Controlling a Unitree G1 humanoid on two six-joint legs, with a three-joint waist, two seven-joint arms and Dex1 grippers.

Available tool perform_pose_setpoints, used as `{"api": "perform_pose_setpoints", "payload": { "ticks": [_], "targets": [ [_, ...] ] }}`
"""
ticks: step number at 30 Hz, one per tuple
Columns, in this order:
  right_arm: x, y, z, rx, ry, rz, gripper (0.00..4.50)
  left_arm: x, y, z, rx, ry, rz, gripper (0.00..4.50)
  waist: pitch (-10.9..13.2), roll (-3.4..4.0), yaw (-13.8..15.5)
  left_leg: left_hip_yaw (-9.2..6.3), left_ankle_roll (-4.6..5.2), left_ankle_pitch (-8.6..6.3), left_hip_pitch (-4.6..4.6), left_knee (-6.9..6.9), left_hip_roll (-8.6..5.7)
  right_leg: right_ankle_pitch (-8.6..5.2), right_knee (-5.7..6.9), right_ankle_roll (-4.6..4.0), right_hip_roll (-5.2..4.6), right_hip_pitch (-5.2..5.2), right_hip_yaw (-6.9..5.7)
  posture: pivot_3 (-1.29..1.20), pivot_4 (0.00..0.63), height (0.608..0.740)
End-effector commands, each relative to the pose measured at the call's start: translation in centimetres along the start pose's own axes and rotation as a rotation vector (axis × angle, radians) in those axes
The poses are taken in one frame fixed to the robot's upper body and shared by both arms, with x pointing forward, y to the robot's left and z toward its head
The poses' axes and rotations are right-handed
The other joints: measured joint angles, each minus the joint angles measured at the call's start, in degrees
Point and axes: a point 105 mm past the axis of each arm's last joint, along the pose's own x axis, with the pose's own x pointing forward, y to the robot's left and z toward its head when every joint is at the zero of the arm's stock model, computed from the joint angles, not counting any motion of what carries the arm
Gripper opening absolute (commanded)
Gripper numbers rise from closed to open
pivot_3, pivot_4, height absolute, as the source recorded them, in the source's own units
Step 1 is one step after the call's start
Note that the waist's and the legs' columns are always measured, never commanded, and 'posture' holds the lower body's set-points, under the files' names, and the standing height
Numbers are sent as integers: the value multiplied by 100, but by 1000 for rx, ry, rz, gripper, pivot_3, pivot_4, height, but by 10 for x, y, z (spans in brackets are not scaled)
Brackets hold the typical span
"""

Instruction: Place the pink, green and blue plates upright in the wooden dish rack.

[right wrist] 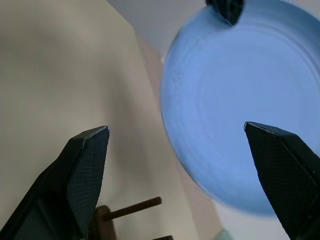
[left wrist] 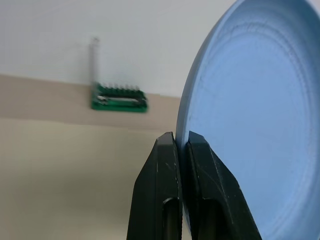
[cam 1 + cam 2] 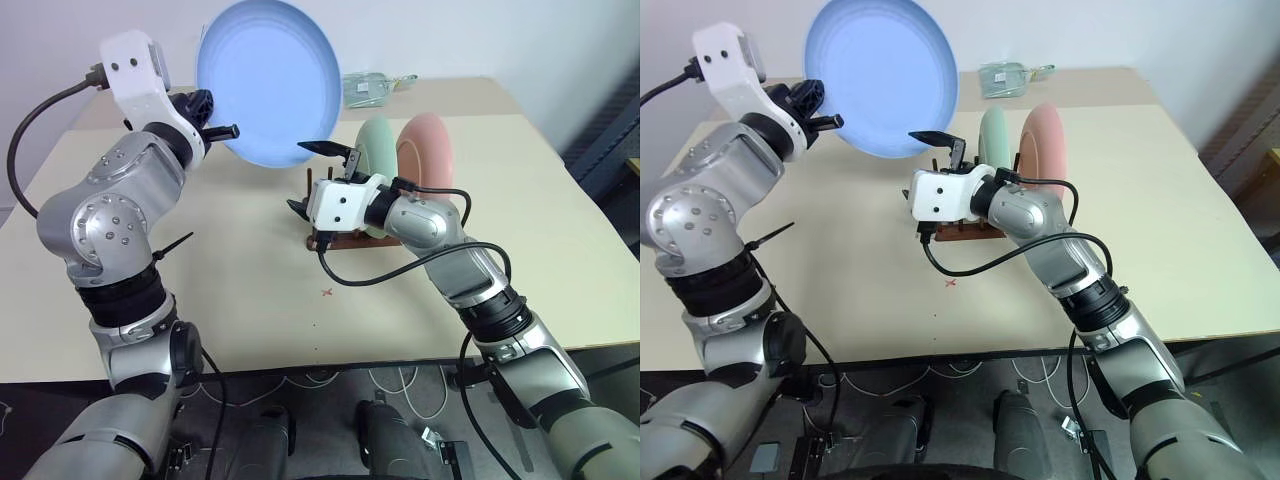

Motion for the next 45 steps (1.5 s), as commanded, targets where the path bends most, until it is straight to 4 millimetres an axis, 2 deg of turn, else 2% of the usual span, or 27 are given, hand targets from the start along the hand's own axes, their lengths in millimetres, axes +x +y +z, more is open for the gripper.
{"api": "perform_pose_setpoints", "payload": {
  "ticks": [1, 11, 14, 19, 21, 23, 24, 25, 27, 32, 35, 37, 40, 43, 45],
  "targets": [
    [1, -13, 8, -80, -23, -53, 4421, -9, -7, 12, 25, -11, -21, 27, 0, 0, 0, 0, -1, 0, 0, 0, 0, 0, 0, 0, 0, 0, 0, 0, 150, 740],
    [4, -15, -9, -161, 50, -62, 4421, -16, -22, 15, -9, 10, -87, 27, 1, -2, 11, 1, -9, 5, -1, 1, -1, 0, -1, -1, 0, 0, 0, 0, 150, 740],
    [5, -14, -11, -162, 56, -55, 3518, -18, -22, 19, -9, 0, -86, 0, 1, -2, 7, 1, -10, 6, 0, 0, 0, 0, -1, -1, 0, 0, 1, 0, 150, 740],
    [6, -14, -10, -167, 51, -58, 951, -18, -21, 22, -14, -14, -77, 0, 1, -2, 10, 1, -11, 6, -1, 0, -1, 0, -2, -1, 0, 0, 1, 0, 150, 740],
    [6, -14, -9, -172, 47, -60, 38, -19, -25, 32, -52, -82, -109, 0, 2, -2, 15, 1, -11, 6, -1, 0, 0, 0, -2, -1, 0, 0, 1, 0, 150, 740],
    [6, -16, -7, -179, 39, -73, 38, -22, -27, 42, -107, -160, -141, 0, 2, -2, 19, 2, -12, 7, -1, 0, -1, 0, -2, -1, 0, 0, 2, 0, 150, 740],
    [6, -16, -5, -180, 33, -76, 0, -23, -27, 44, -124, -185, -148, 686, 2, -3, 23, 2, -12, 7, -1, 0, -1, 0, -3, -1, 0, 0, 2, 0, 150, 740],
    [7, -17, -4, -178, 27, -78, 0, -23, -26, 44, -136, -198, -149, 981, 2, -3, 20, 2, -13, 7, -1, 1, -1, 0, -3, -1, 0, 0, 2, 0, 150, 740],
    [7, -17, -2, -174, 17, -83, 0, -23, -18, 45, -156, -228, -110, 1957, 2, -2, 11, 3, -13, 7, -1, 0, 0, 0, -3, -1, 0, 0, 3, 0, 150, 740],
    [6, -18, 3, -155, -5, -94, 0, -22, 21, 56, -221, -333, 51, 4446, 2, -2, 13, 4, -13, 7, 1, 0, 0, 0, -3, -1, 0, 0, 3, 0, 150, 740],
    [7, -17, 6, -144, -21, -97, 0, -23, 36, 56, -217, -349, 102, 4446, 2, -2, 16, 4, -13, 7, 0, 0, 0, 0, -3, -1, 1, 0, 3, 0, 150, 740],
    [7, -18, 15, -68, -67, -117, 0, -27, 59, 54, -184, -364, 170, 4446, 2, -2, 4, 4, -13, 7, 0, 0, -1, 0, -3, -1, 0, 1, 3, 0, 150, 740],
    [6, -17, 32, 100, -158, -114, 0, -33, 102, 30, -22, -276, 309, 4446, 1, 0, -66, 5, -13, 7, 5, -5, 3, 0, 1, -2, 4, -1, 6, 0, 150, 740],
    [4, -19, 43, 247, -214, -108, 0, -37, 120, 8, 116, -197, 343, 4446, 1, -1, -103, 1, -12, 7, 5, -5, 3, 0, 4, -2, 6, -1, 6, 0, 150, 740],
    [2, -25, 50, 387, -258, -114, 0, -40, 124, -11, 209, -135, 319, 4446, 0, -1, -85, -3, -4, 3, 3, -3, 2, 0, 3, -2, 5, 1, 5, 0, 150, 740]
  ]
}}
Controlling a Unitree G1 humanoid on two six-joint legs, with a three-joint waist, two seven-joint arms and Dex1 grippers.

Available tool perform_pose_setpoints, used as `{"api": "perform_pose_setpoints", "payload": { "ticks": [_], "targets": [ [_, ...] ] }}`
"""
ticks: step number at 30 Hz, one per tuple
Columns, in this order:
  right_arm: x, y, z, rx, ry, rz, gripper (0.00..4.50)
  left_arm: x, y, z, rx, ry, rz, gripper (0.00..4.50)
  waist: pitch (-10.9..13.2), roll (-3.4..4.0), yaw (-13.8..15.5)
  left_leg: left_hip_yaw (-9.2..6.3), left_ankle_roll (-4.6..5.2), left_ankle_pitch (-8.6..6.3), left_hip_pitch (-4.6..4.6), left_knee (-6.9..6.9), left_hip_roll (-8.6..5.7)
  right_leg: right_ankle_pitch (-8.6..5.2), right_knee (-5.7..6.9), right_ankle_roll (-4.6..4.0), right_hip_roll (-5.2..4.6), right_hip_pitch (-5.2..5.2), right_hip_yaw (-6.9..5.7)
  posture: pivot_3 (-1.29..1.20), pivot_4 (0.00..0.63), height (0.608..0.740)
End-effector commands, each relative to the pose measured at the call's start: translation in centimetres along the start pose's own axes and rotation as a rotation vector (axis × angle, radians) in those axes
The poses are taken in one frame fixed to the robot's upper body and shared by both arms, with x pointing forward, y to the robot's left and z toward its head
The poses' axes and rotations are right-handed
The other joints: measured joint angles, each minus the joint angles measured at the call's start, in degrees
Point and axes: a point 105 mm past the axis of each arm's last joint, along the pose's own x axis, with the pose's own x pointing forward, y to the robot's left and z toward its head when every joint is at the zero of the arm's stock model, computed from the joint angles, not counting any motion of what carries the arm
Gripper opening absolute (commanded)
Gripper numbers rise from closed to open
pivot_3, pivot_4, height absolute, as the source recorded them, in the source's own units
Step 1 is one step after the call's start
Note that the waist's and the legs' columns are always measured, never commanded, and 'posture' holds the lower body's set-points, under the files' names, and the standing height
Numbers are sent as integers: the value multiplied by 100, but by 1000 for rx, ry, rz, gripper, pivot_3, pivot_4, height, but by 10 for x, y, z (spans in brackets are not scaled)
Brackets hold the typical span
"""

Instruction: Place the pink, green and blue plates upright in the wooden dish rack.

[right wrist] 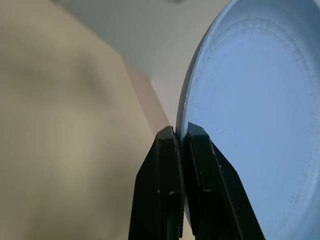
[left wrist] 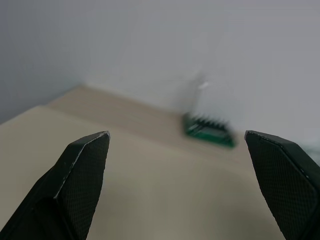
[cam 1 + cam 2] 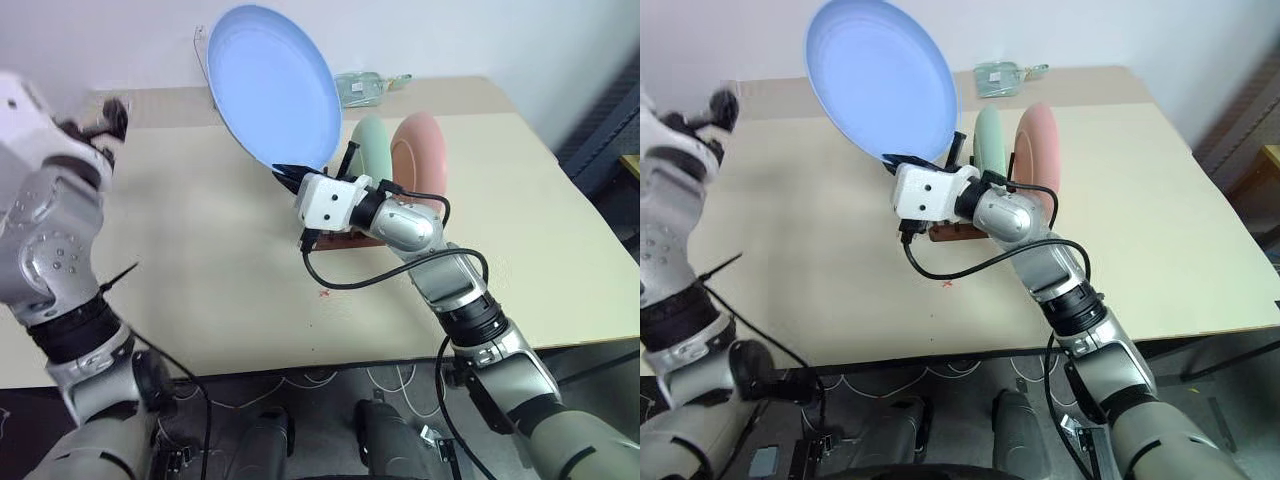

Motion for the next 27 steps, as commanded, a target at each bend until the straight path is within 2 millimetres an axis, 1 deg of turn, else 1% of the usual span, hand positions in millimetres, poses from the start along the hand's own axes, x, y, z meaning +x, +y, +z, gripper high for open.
{"api": "perform_pose_setpoints", "payload": {
  "ticks": [1, 2, 3, 4, 6, 7, 9, 11, 14, 19, 22, 27],
  "targets": [
    [-5, -20, 34, 262, -144, -68, 0, -8, -12, -14, 204, -2, -122, 4446, -1, -1, 10, -2, 6, -3, -1, 0, 0, 0, 0, 0, 0, 0, -1, 0, 150, 740],
    [-6, -22, 38, 347, -165, -73, 0, -12, -15, -25, 260, 23, -163, 4446, 0, 2, -5, -2, 7, -4, -1, -2, 1, 0, 1, -1, 0, 0, -1, 0, 150, 740],
    [-8, -25, 43, 488, -200, -77, 0, -21, -27, -48, 343, 62, -269, 4446, 1, 3, 4, -2, 9, -5, 0, -5, 1, 0, 0, -2, 0, -1, 1, 0, 150, 740],
    [-11, -25, 46, 575, -219, -73, 0, -29, -36, -63, 391, 87, -344, 4446, 0, 3, -2, -4, 11, -6, 0, -6, 1, -1, 1, -2, 0, -2, 0, 0, 150, 740],
    [-14, -26, 47, 733, -229, -74, 0, -42, -47, -81, 371, 115, -439, 4446, 1, 8, 16, -3, 19, -11, 1, -9, 2, 0, -1, -4, -3, -2, 2, 0, 150, 740],
    [-14, -26, 47, 773, -223, -78, 0, -45, -49, -83, 351, 120, -452, 4446, 0, 7, 23, -6, 21, -13, 0, -9, 2, 0, -1, -6, -3, -3, 0, 0, 150, 740],
    [-16, -25, 44, 871, -220, -91, 0, -54, -59, -92, 331, 128, -527, 4446, 1, 8, 20, -8, 22, -13, -1, -10, 2, 4, 1, -12, -2, -8, -2, 0, 150, 740],
    [-18, -26, 42, 941, -215, -111, 0, -60, -66, -95, 312, 130, -578, 4446, 2, 12, 13, -7, 22, -13, 1, -14, 5, 6, 3, -15, 0, -10, -3, 0, 150, 740],
    [-22, -31, 26, 1095, -188, -186, 0, -70, -78, -99, 253, 146, -671, 4446, 1, 13, 8, -4, 22, -13, 1, -15, 5, 6, 4, -15, 0, -10, -2, 0, 150, 740],
    [-26, -37, 19, 1163, -175, -219, 0, -84, -87, -101, 229, 169, -777, 4446, 3, 16, -14, -3, 22, -13, 1, -16, 5, 6, 5, -14, 0, -12, -2, 0, 150, 740],
    [-28, -38, 8, 1271, -157, -234, 0, -96, -93, -106, 229, 204, -851, 4446, 3, 17, -23, -2, 23, -13, 1, -17, 6, 6, 5, -14, 0, -13, -2, 0, 150, 740],
    [-29, -33, -1, 1292, -91, -204, 0, -113, -97, -117, 259, 273, -936, 4446, -1, 24, -25, 0, 23, -13, 3, -18, 6, 6, 6, -14, 0, -12, -2, 0, 150, 740]
  ]
}}
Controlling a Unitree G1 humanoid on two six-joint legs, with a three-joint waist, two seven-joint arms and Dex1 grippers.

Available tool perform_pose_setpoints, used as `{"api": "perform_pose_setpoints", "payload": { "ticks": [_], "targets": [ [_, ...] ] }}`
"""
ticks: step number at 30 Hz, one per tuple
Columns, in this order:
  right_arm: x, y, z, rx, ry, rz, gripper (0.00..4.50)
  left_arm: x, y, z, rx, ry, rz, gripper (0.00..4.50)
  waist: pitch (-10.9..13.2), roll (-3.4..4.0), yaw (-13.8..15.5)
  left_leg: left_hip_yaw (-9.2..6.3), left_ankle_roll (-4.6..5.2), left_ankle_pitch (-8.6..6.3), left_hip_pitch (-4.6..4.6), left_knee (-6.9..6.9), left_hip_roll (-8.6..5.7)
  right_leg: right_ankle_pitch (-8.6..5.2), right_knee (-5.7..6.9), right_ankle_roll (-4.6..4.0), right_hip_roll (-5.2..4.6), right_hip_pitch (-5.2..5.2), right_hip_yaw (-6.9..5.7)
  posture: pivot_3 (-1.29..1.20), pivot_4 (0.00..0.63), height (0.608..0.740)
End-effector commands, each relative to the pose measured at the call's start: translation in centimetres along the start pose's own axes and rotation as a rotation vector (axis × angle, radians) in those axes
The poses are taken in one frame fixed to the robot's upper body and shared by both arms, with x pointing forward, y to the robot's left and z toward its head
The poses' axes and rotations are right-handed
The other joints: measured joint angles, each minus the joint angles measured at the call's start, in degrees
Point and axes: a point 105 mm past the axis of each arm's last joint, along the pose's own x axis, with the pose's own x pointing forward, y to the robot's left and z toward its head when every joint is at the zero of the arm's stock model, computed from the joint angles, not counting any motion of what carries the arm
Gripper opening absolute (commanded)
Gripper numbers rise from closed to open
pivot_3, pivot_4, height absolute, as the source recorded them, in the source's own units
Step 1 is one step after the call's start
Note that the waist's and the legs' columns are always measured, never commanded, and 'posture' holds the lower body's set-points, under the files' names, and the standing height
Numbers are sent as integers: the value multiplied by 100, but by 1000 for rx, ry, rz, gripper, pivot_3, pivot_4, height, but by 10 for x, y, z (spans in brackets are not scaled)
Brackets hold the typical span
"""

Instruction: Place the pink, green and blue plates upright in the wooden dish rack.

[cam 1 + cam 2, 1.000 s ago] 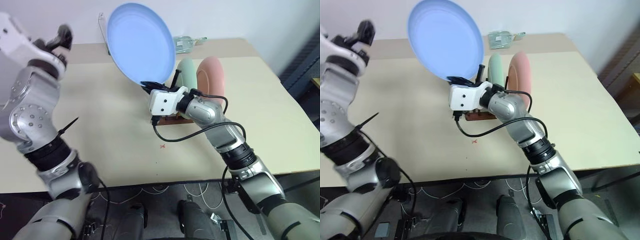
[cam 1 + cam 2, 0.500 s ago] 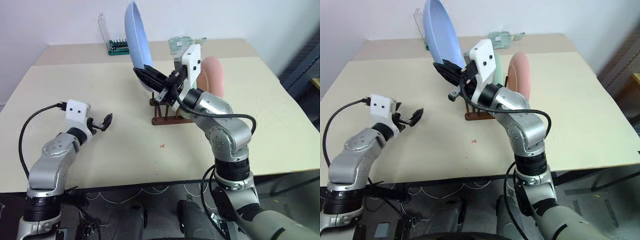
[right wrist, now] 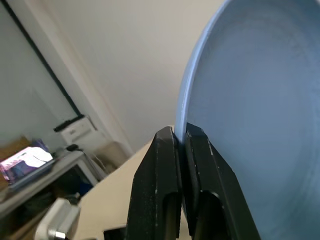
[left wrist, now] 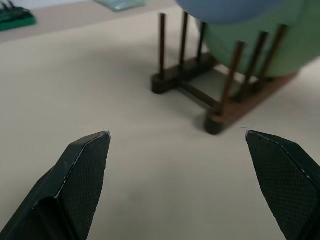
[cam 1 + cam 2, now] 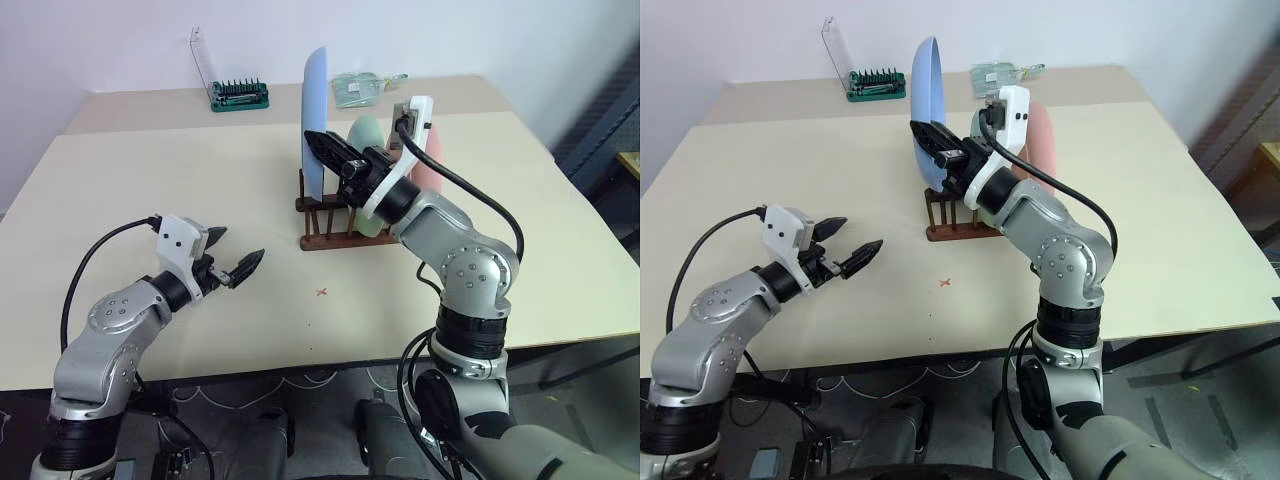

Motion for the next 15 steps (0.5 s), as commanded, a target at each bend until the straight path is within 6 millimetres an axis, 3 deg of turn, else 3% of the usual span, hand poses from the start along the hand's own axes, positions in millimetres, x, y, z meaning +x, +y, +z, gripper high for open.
{"api": "perform_pose_setpoints", "payload": {
  "ticks": [1, 15],
  "targets": [
    [0, -1, -1, 15, 27, 1, 0, -2, -13, 3, 22, 5, -61, 4446, -1, 1, 7, 0, 0, 0, 0, 0, 0, 0, -1, 0, 0, 1, 0, 0, 150, 740],
    [-4, 10, -8, 6, 86, 75, 0, 3, -16, 1, 30, 12, -60, 4446, 1, 5, 5, 1, 1, 0, 0, 1, 0, 0, -1, 0, 0, 2, 0, 0, 150, 740]
  ]
}}
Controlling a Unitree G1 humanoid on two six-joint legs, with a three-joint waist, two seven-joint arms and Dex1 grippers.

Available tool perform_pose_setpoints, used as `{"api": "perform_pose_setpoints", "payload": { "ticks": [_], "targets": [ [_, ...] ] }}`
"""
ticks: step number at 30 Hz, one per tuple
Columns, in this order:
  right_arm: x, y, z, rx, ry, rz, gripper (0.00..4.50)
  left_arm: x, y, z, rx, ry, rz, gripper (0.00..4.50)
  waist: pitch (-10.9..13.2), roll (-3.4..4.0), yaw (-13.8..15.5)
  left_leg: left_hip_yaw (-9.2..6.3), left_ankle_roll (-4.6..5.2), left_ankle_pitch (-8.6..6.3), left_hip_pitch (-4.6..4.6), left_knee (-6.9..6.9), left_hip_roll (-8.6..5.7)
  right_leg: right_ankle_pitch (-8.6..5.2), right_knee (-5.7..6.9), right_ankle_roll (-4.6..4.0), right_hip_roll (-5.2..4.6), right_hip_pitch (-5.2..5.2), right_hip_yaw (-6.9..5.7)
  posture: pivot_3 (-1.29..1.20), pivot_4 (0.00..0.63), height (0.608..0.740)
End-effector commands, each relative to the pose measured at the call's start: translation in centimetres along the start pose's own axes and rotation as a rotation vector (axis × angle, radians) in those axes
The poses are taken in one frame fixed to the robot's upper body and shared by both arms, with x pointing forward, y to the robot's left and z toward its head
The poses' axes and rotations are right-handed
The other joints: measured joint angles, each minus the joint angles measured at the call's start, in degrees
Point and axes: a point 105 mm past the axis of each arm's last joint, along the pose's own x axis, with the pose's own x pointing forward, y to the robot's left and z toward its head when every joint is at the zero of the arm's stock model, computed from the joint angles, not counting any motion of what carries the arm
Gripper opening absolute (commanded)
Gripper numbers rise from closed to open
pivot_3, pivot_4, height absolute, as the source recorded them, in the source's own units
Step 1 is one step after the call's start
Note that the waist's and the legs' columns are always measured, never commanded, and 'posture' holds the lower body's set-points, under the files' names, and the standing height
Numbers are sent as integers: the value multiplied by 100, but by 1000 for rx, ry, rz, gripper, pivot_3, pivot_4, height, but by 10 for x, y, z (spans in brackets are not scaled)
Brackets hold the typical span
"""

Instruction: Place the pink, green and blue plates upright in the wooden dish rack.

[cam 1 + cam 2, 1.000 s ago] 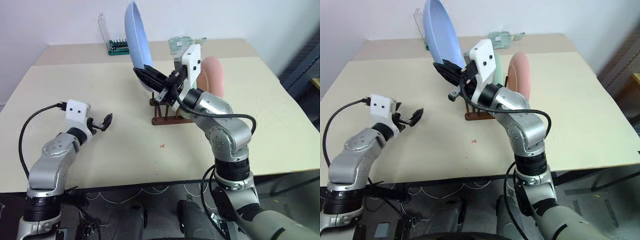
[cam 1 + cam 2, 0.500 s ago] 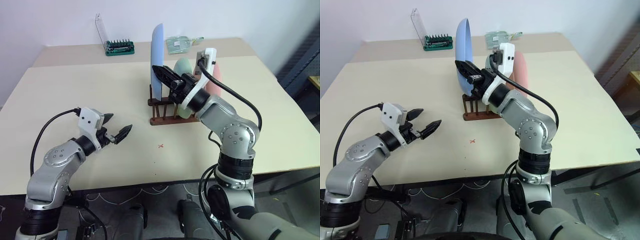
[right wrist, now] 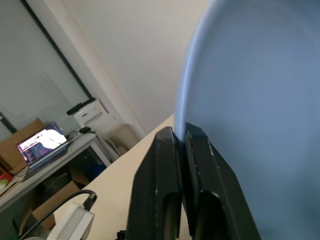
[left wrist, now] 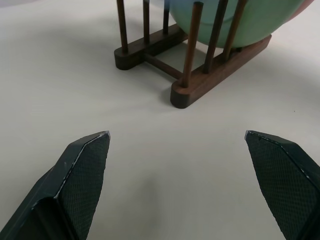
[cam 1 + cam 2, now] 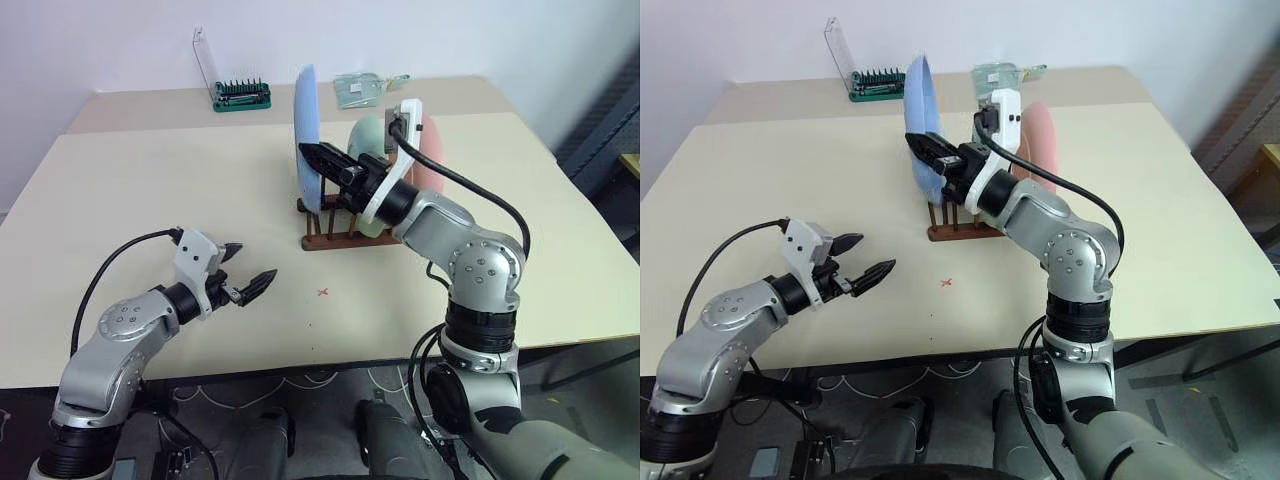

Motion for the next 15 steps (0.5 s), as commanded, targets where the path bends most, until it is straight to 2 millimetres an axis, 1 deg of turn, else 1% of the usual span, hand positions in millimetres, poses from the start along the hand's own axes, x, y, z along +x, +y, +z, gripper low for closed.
{"api": "perform_pose_setpoints", "payload": {
  "ticks": [1, 5, 11, 13, 14, 15],
  "targets": [
    [0, 12, 4, -6, -14, 60, 0, -1, -3, 10, 38, -32, -3, 4446, 2, 3, -1, 0, 0, 0, 0, 0, 0, 0, 0, 0, 0, 0, 0, 0, 150, 740],
    [0, 9, 3, 14, -16, 46, 0, -2, -4, 8, 40, -28, -3, 4446, 2, 4, -11, 0, 0, 0, 0, -2, 2, 0, 1, 0, 1, -2, 0, 0, 150, 740],
    [2, -9, -2, 50, -1, -38, 0, -1, -5, 4, 41, -24, -6, 4446, 2, 4, -9, 0, 0, 0, 0, -2, 1, 0, 0, 0, 1, -2, 0, 0, 150, 740],
    [3, -11, -2, 57, -3, -47, 676, -1, -5, 3, 42, -22, -7, 4500, 2, 4, -8, 1, 0, 0, 0, -3, 1, 0, 0, 0, 1, -2, 0, 0, 150, 740],
    [3, -11, -1, 57, -7, -48, 923, -1, -5, 2, 41, -21, -7, 4500, 3, 5, -5, 1, 0, 0, 0, -3, 2, 0, 0, 0, 1, -2, 0, 0, 150, 740],
    [3, -11, 0, 54, -11, -48, 1433, -1, -6, 2, 42, -21, -7, 4500, 3, 6, -5, 1, 0, 0, 0, -3, 1, 0, 0, 0, 1, -2, 0, 0, 150, 740]
  ]
}}
